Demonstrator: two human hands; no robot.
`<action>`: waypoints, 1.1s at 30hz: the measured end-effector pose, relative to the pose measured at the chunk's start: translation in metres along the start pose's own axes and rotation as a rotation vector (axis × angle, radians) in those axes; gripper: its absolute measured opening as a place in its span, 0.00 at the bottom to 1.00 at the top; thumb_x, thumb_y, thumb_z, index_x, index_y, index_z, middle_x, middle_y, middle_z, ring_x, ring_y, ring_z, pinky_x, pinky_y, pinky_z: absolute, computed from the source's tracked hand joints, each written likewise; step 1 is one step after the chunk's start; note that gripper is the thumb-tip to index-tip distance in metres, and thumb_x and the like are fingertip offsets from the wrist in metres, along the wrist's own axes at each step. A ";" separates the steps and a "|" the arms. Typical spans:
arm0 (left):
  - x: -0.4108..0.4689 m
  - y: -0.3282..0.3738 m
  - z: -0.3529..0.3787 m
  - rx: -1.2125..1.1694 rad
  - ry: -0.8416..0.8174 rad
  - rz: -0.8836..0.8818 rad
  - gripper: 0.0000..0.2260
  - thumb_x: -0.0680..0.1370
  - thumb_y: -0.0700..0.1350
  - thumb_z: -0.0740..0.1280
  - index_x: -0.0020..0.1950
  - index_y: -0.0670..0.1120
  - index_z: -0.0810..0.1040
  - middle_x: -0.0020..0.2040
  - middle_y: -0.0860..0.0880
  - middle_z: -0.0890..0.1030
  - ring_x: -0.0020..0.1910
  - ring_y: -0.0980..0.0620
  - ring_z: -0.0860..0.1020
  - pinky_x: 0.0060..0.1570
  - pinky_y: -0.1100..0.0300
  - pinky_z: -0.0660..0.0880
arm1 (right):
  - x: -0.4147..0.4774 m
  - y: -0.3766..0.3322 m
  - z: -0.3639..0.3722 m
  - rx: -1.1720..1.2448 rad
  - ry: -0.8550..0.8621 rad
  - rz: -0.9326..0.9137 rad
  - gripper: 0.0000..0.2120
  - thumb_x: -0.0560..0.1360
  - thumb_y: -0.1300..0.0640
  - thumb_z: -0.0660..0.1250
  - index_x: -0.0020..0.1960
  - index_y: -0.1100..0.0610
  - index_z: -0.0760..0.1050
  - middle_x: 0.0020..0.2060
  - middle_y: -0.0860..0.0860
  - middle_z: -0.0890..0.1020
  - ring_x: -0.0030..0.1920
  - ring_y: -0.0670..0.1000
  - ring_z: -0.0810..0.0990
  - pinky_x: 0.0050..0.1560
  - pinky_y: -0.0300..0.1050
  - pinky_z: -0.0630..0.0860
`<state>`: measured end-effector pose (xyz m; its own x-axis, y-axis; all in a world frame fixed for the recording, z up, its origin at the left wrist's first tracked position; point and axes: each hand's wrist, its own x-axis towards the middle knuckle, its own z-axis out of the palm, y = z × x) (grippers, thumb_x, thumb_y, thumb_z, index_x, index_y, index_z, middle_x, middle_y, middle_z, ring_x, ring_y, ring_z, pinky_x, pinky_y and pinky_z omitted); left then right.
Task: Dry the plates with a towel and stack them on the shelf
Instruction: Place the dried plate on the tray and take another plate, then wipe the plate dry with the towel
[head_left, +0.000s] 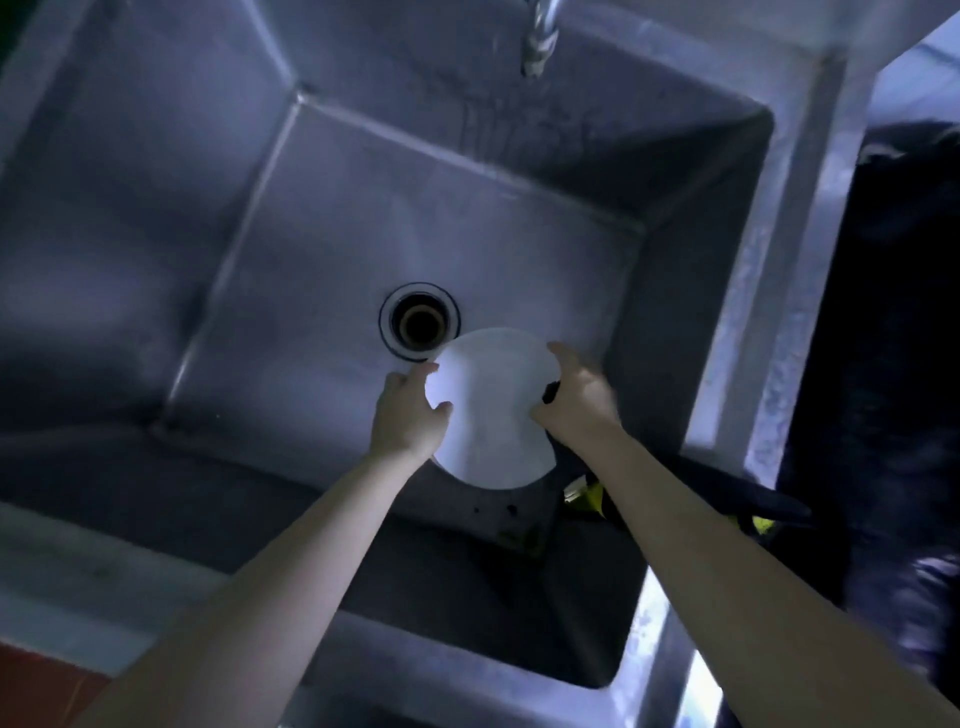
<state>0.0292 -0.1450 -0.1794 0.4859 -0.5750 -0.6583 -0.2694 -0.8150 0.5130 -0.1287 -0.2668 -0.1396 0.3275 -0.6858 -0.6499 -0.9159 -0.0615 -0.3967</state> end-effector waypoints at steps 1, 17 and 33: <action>0.005 -0.003 0.003 0.014 -0.004 -0.002 0.25 0.79 0.44 0.67 0.76 0.52 0.66 0.68 0.44 0.69 0.57 0.48 0.75 0.50 0.61 0.69 | 0.004 0.003 0.005 -0.013 -0.002 0.019 0.33 0.72 0.56 0.70 0.74 0.49 0.61 0.65 0.56 0.70 0.59 0.58 0.74 0.57 0.54 0.78; 0.021 -0.014 0.009 -0.070 -0.050 -0.020 0.26 0.78 0.35 0.64 0.75 0.52 0.67 0.62 0.41 0.74 0.45 0.61 0.68 0.39 0.71 0.68 | 0.006 0.019 0.035 -0.081 -0.069 0.312 0.43 0.78 0.53 0.64 0.75 0.32 0.36 0.65 0.59 0.60 0.44 0.56 0.68 0.48 0.51 0.74; 0.005 0.016 -0.056 -0.573 -0.109 0.057 0.23 0.75 0.34 0.70 0.59 0.61 0.73 0.56 0.53 0.77 0.55 0.52 0.78 0.45 0.53 0.78 | -0.017 -0.016 -0.005 0.180 0.137 0.213 0.43 0.74 0.56 0.69 0.75 0.30 0.47 0.59 0.55 0.65 0.42 0.53 0.74 0.45 0.44 0.76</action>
<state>0.0737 -0.1571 -0.1434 0.3869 -0.6456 -0.6584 0.2150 -0.6312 0.7453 -0.1212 -0.2578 -0.1190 0.0873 -0.7613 -0.6424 -0.9007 0.2152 -0.3775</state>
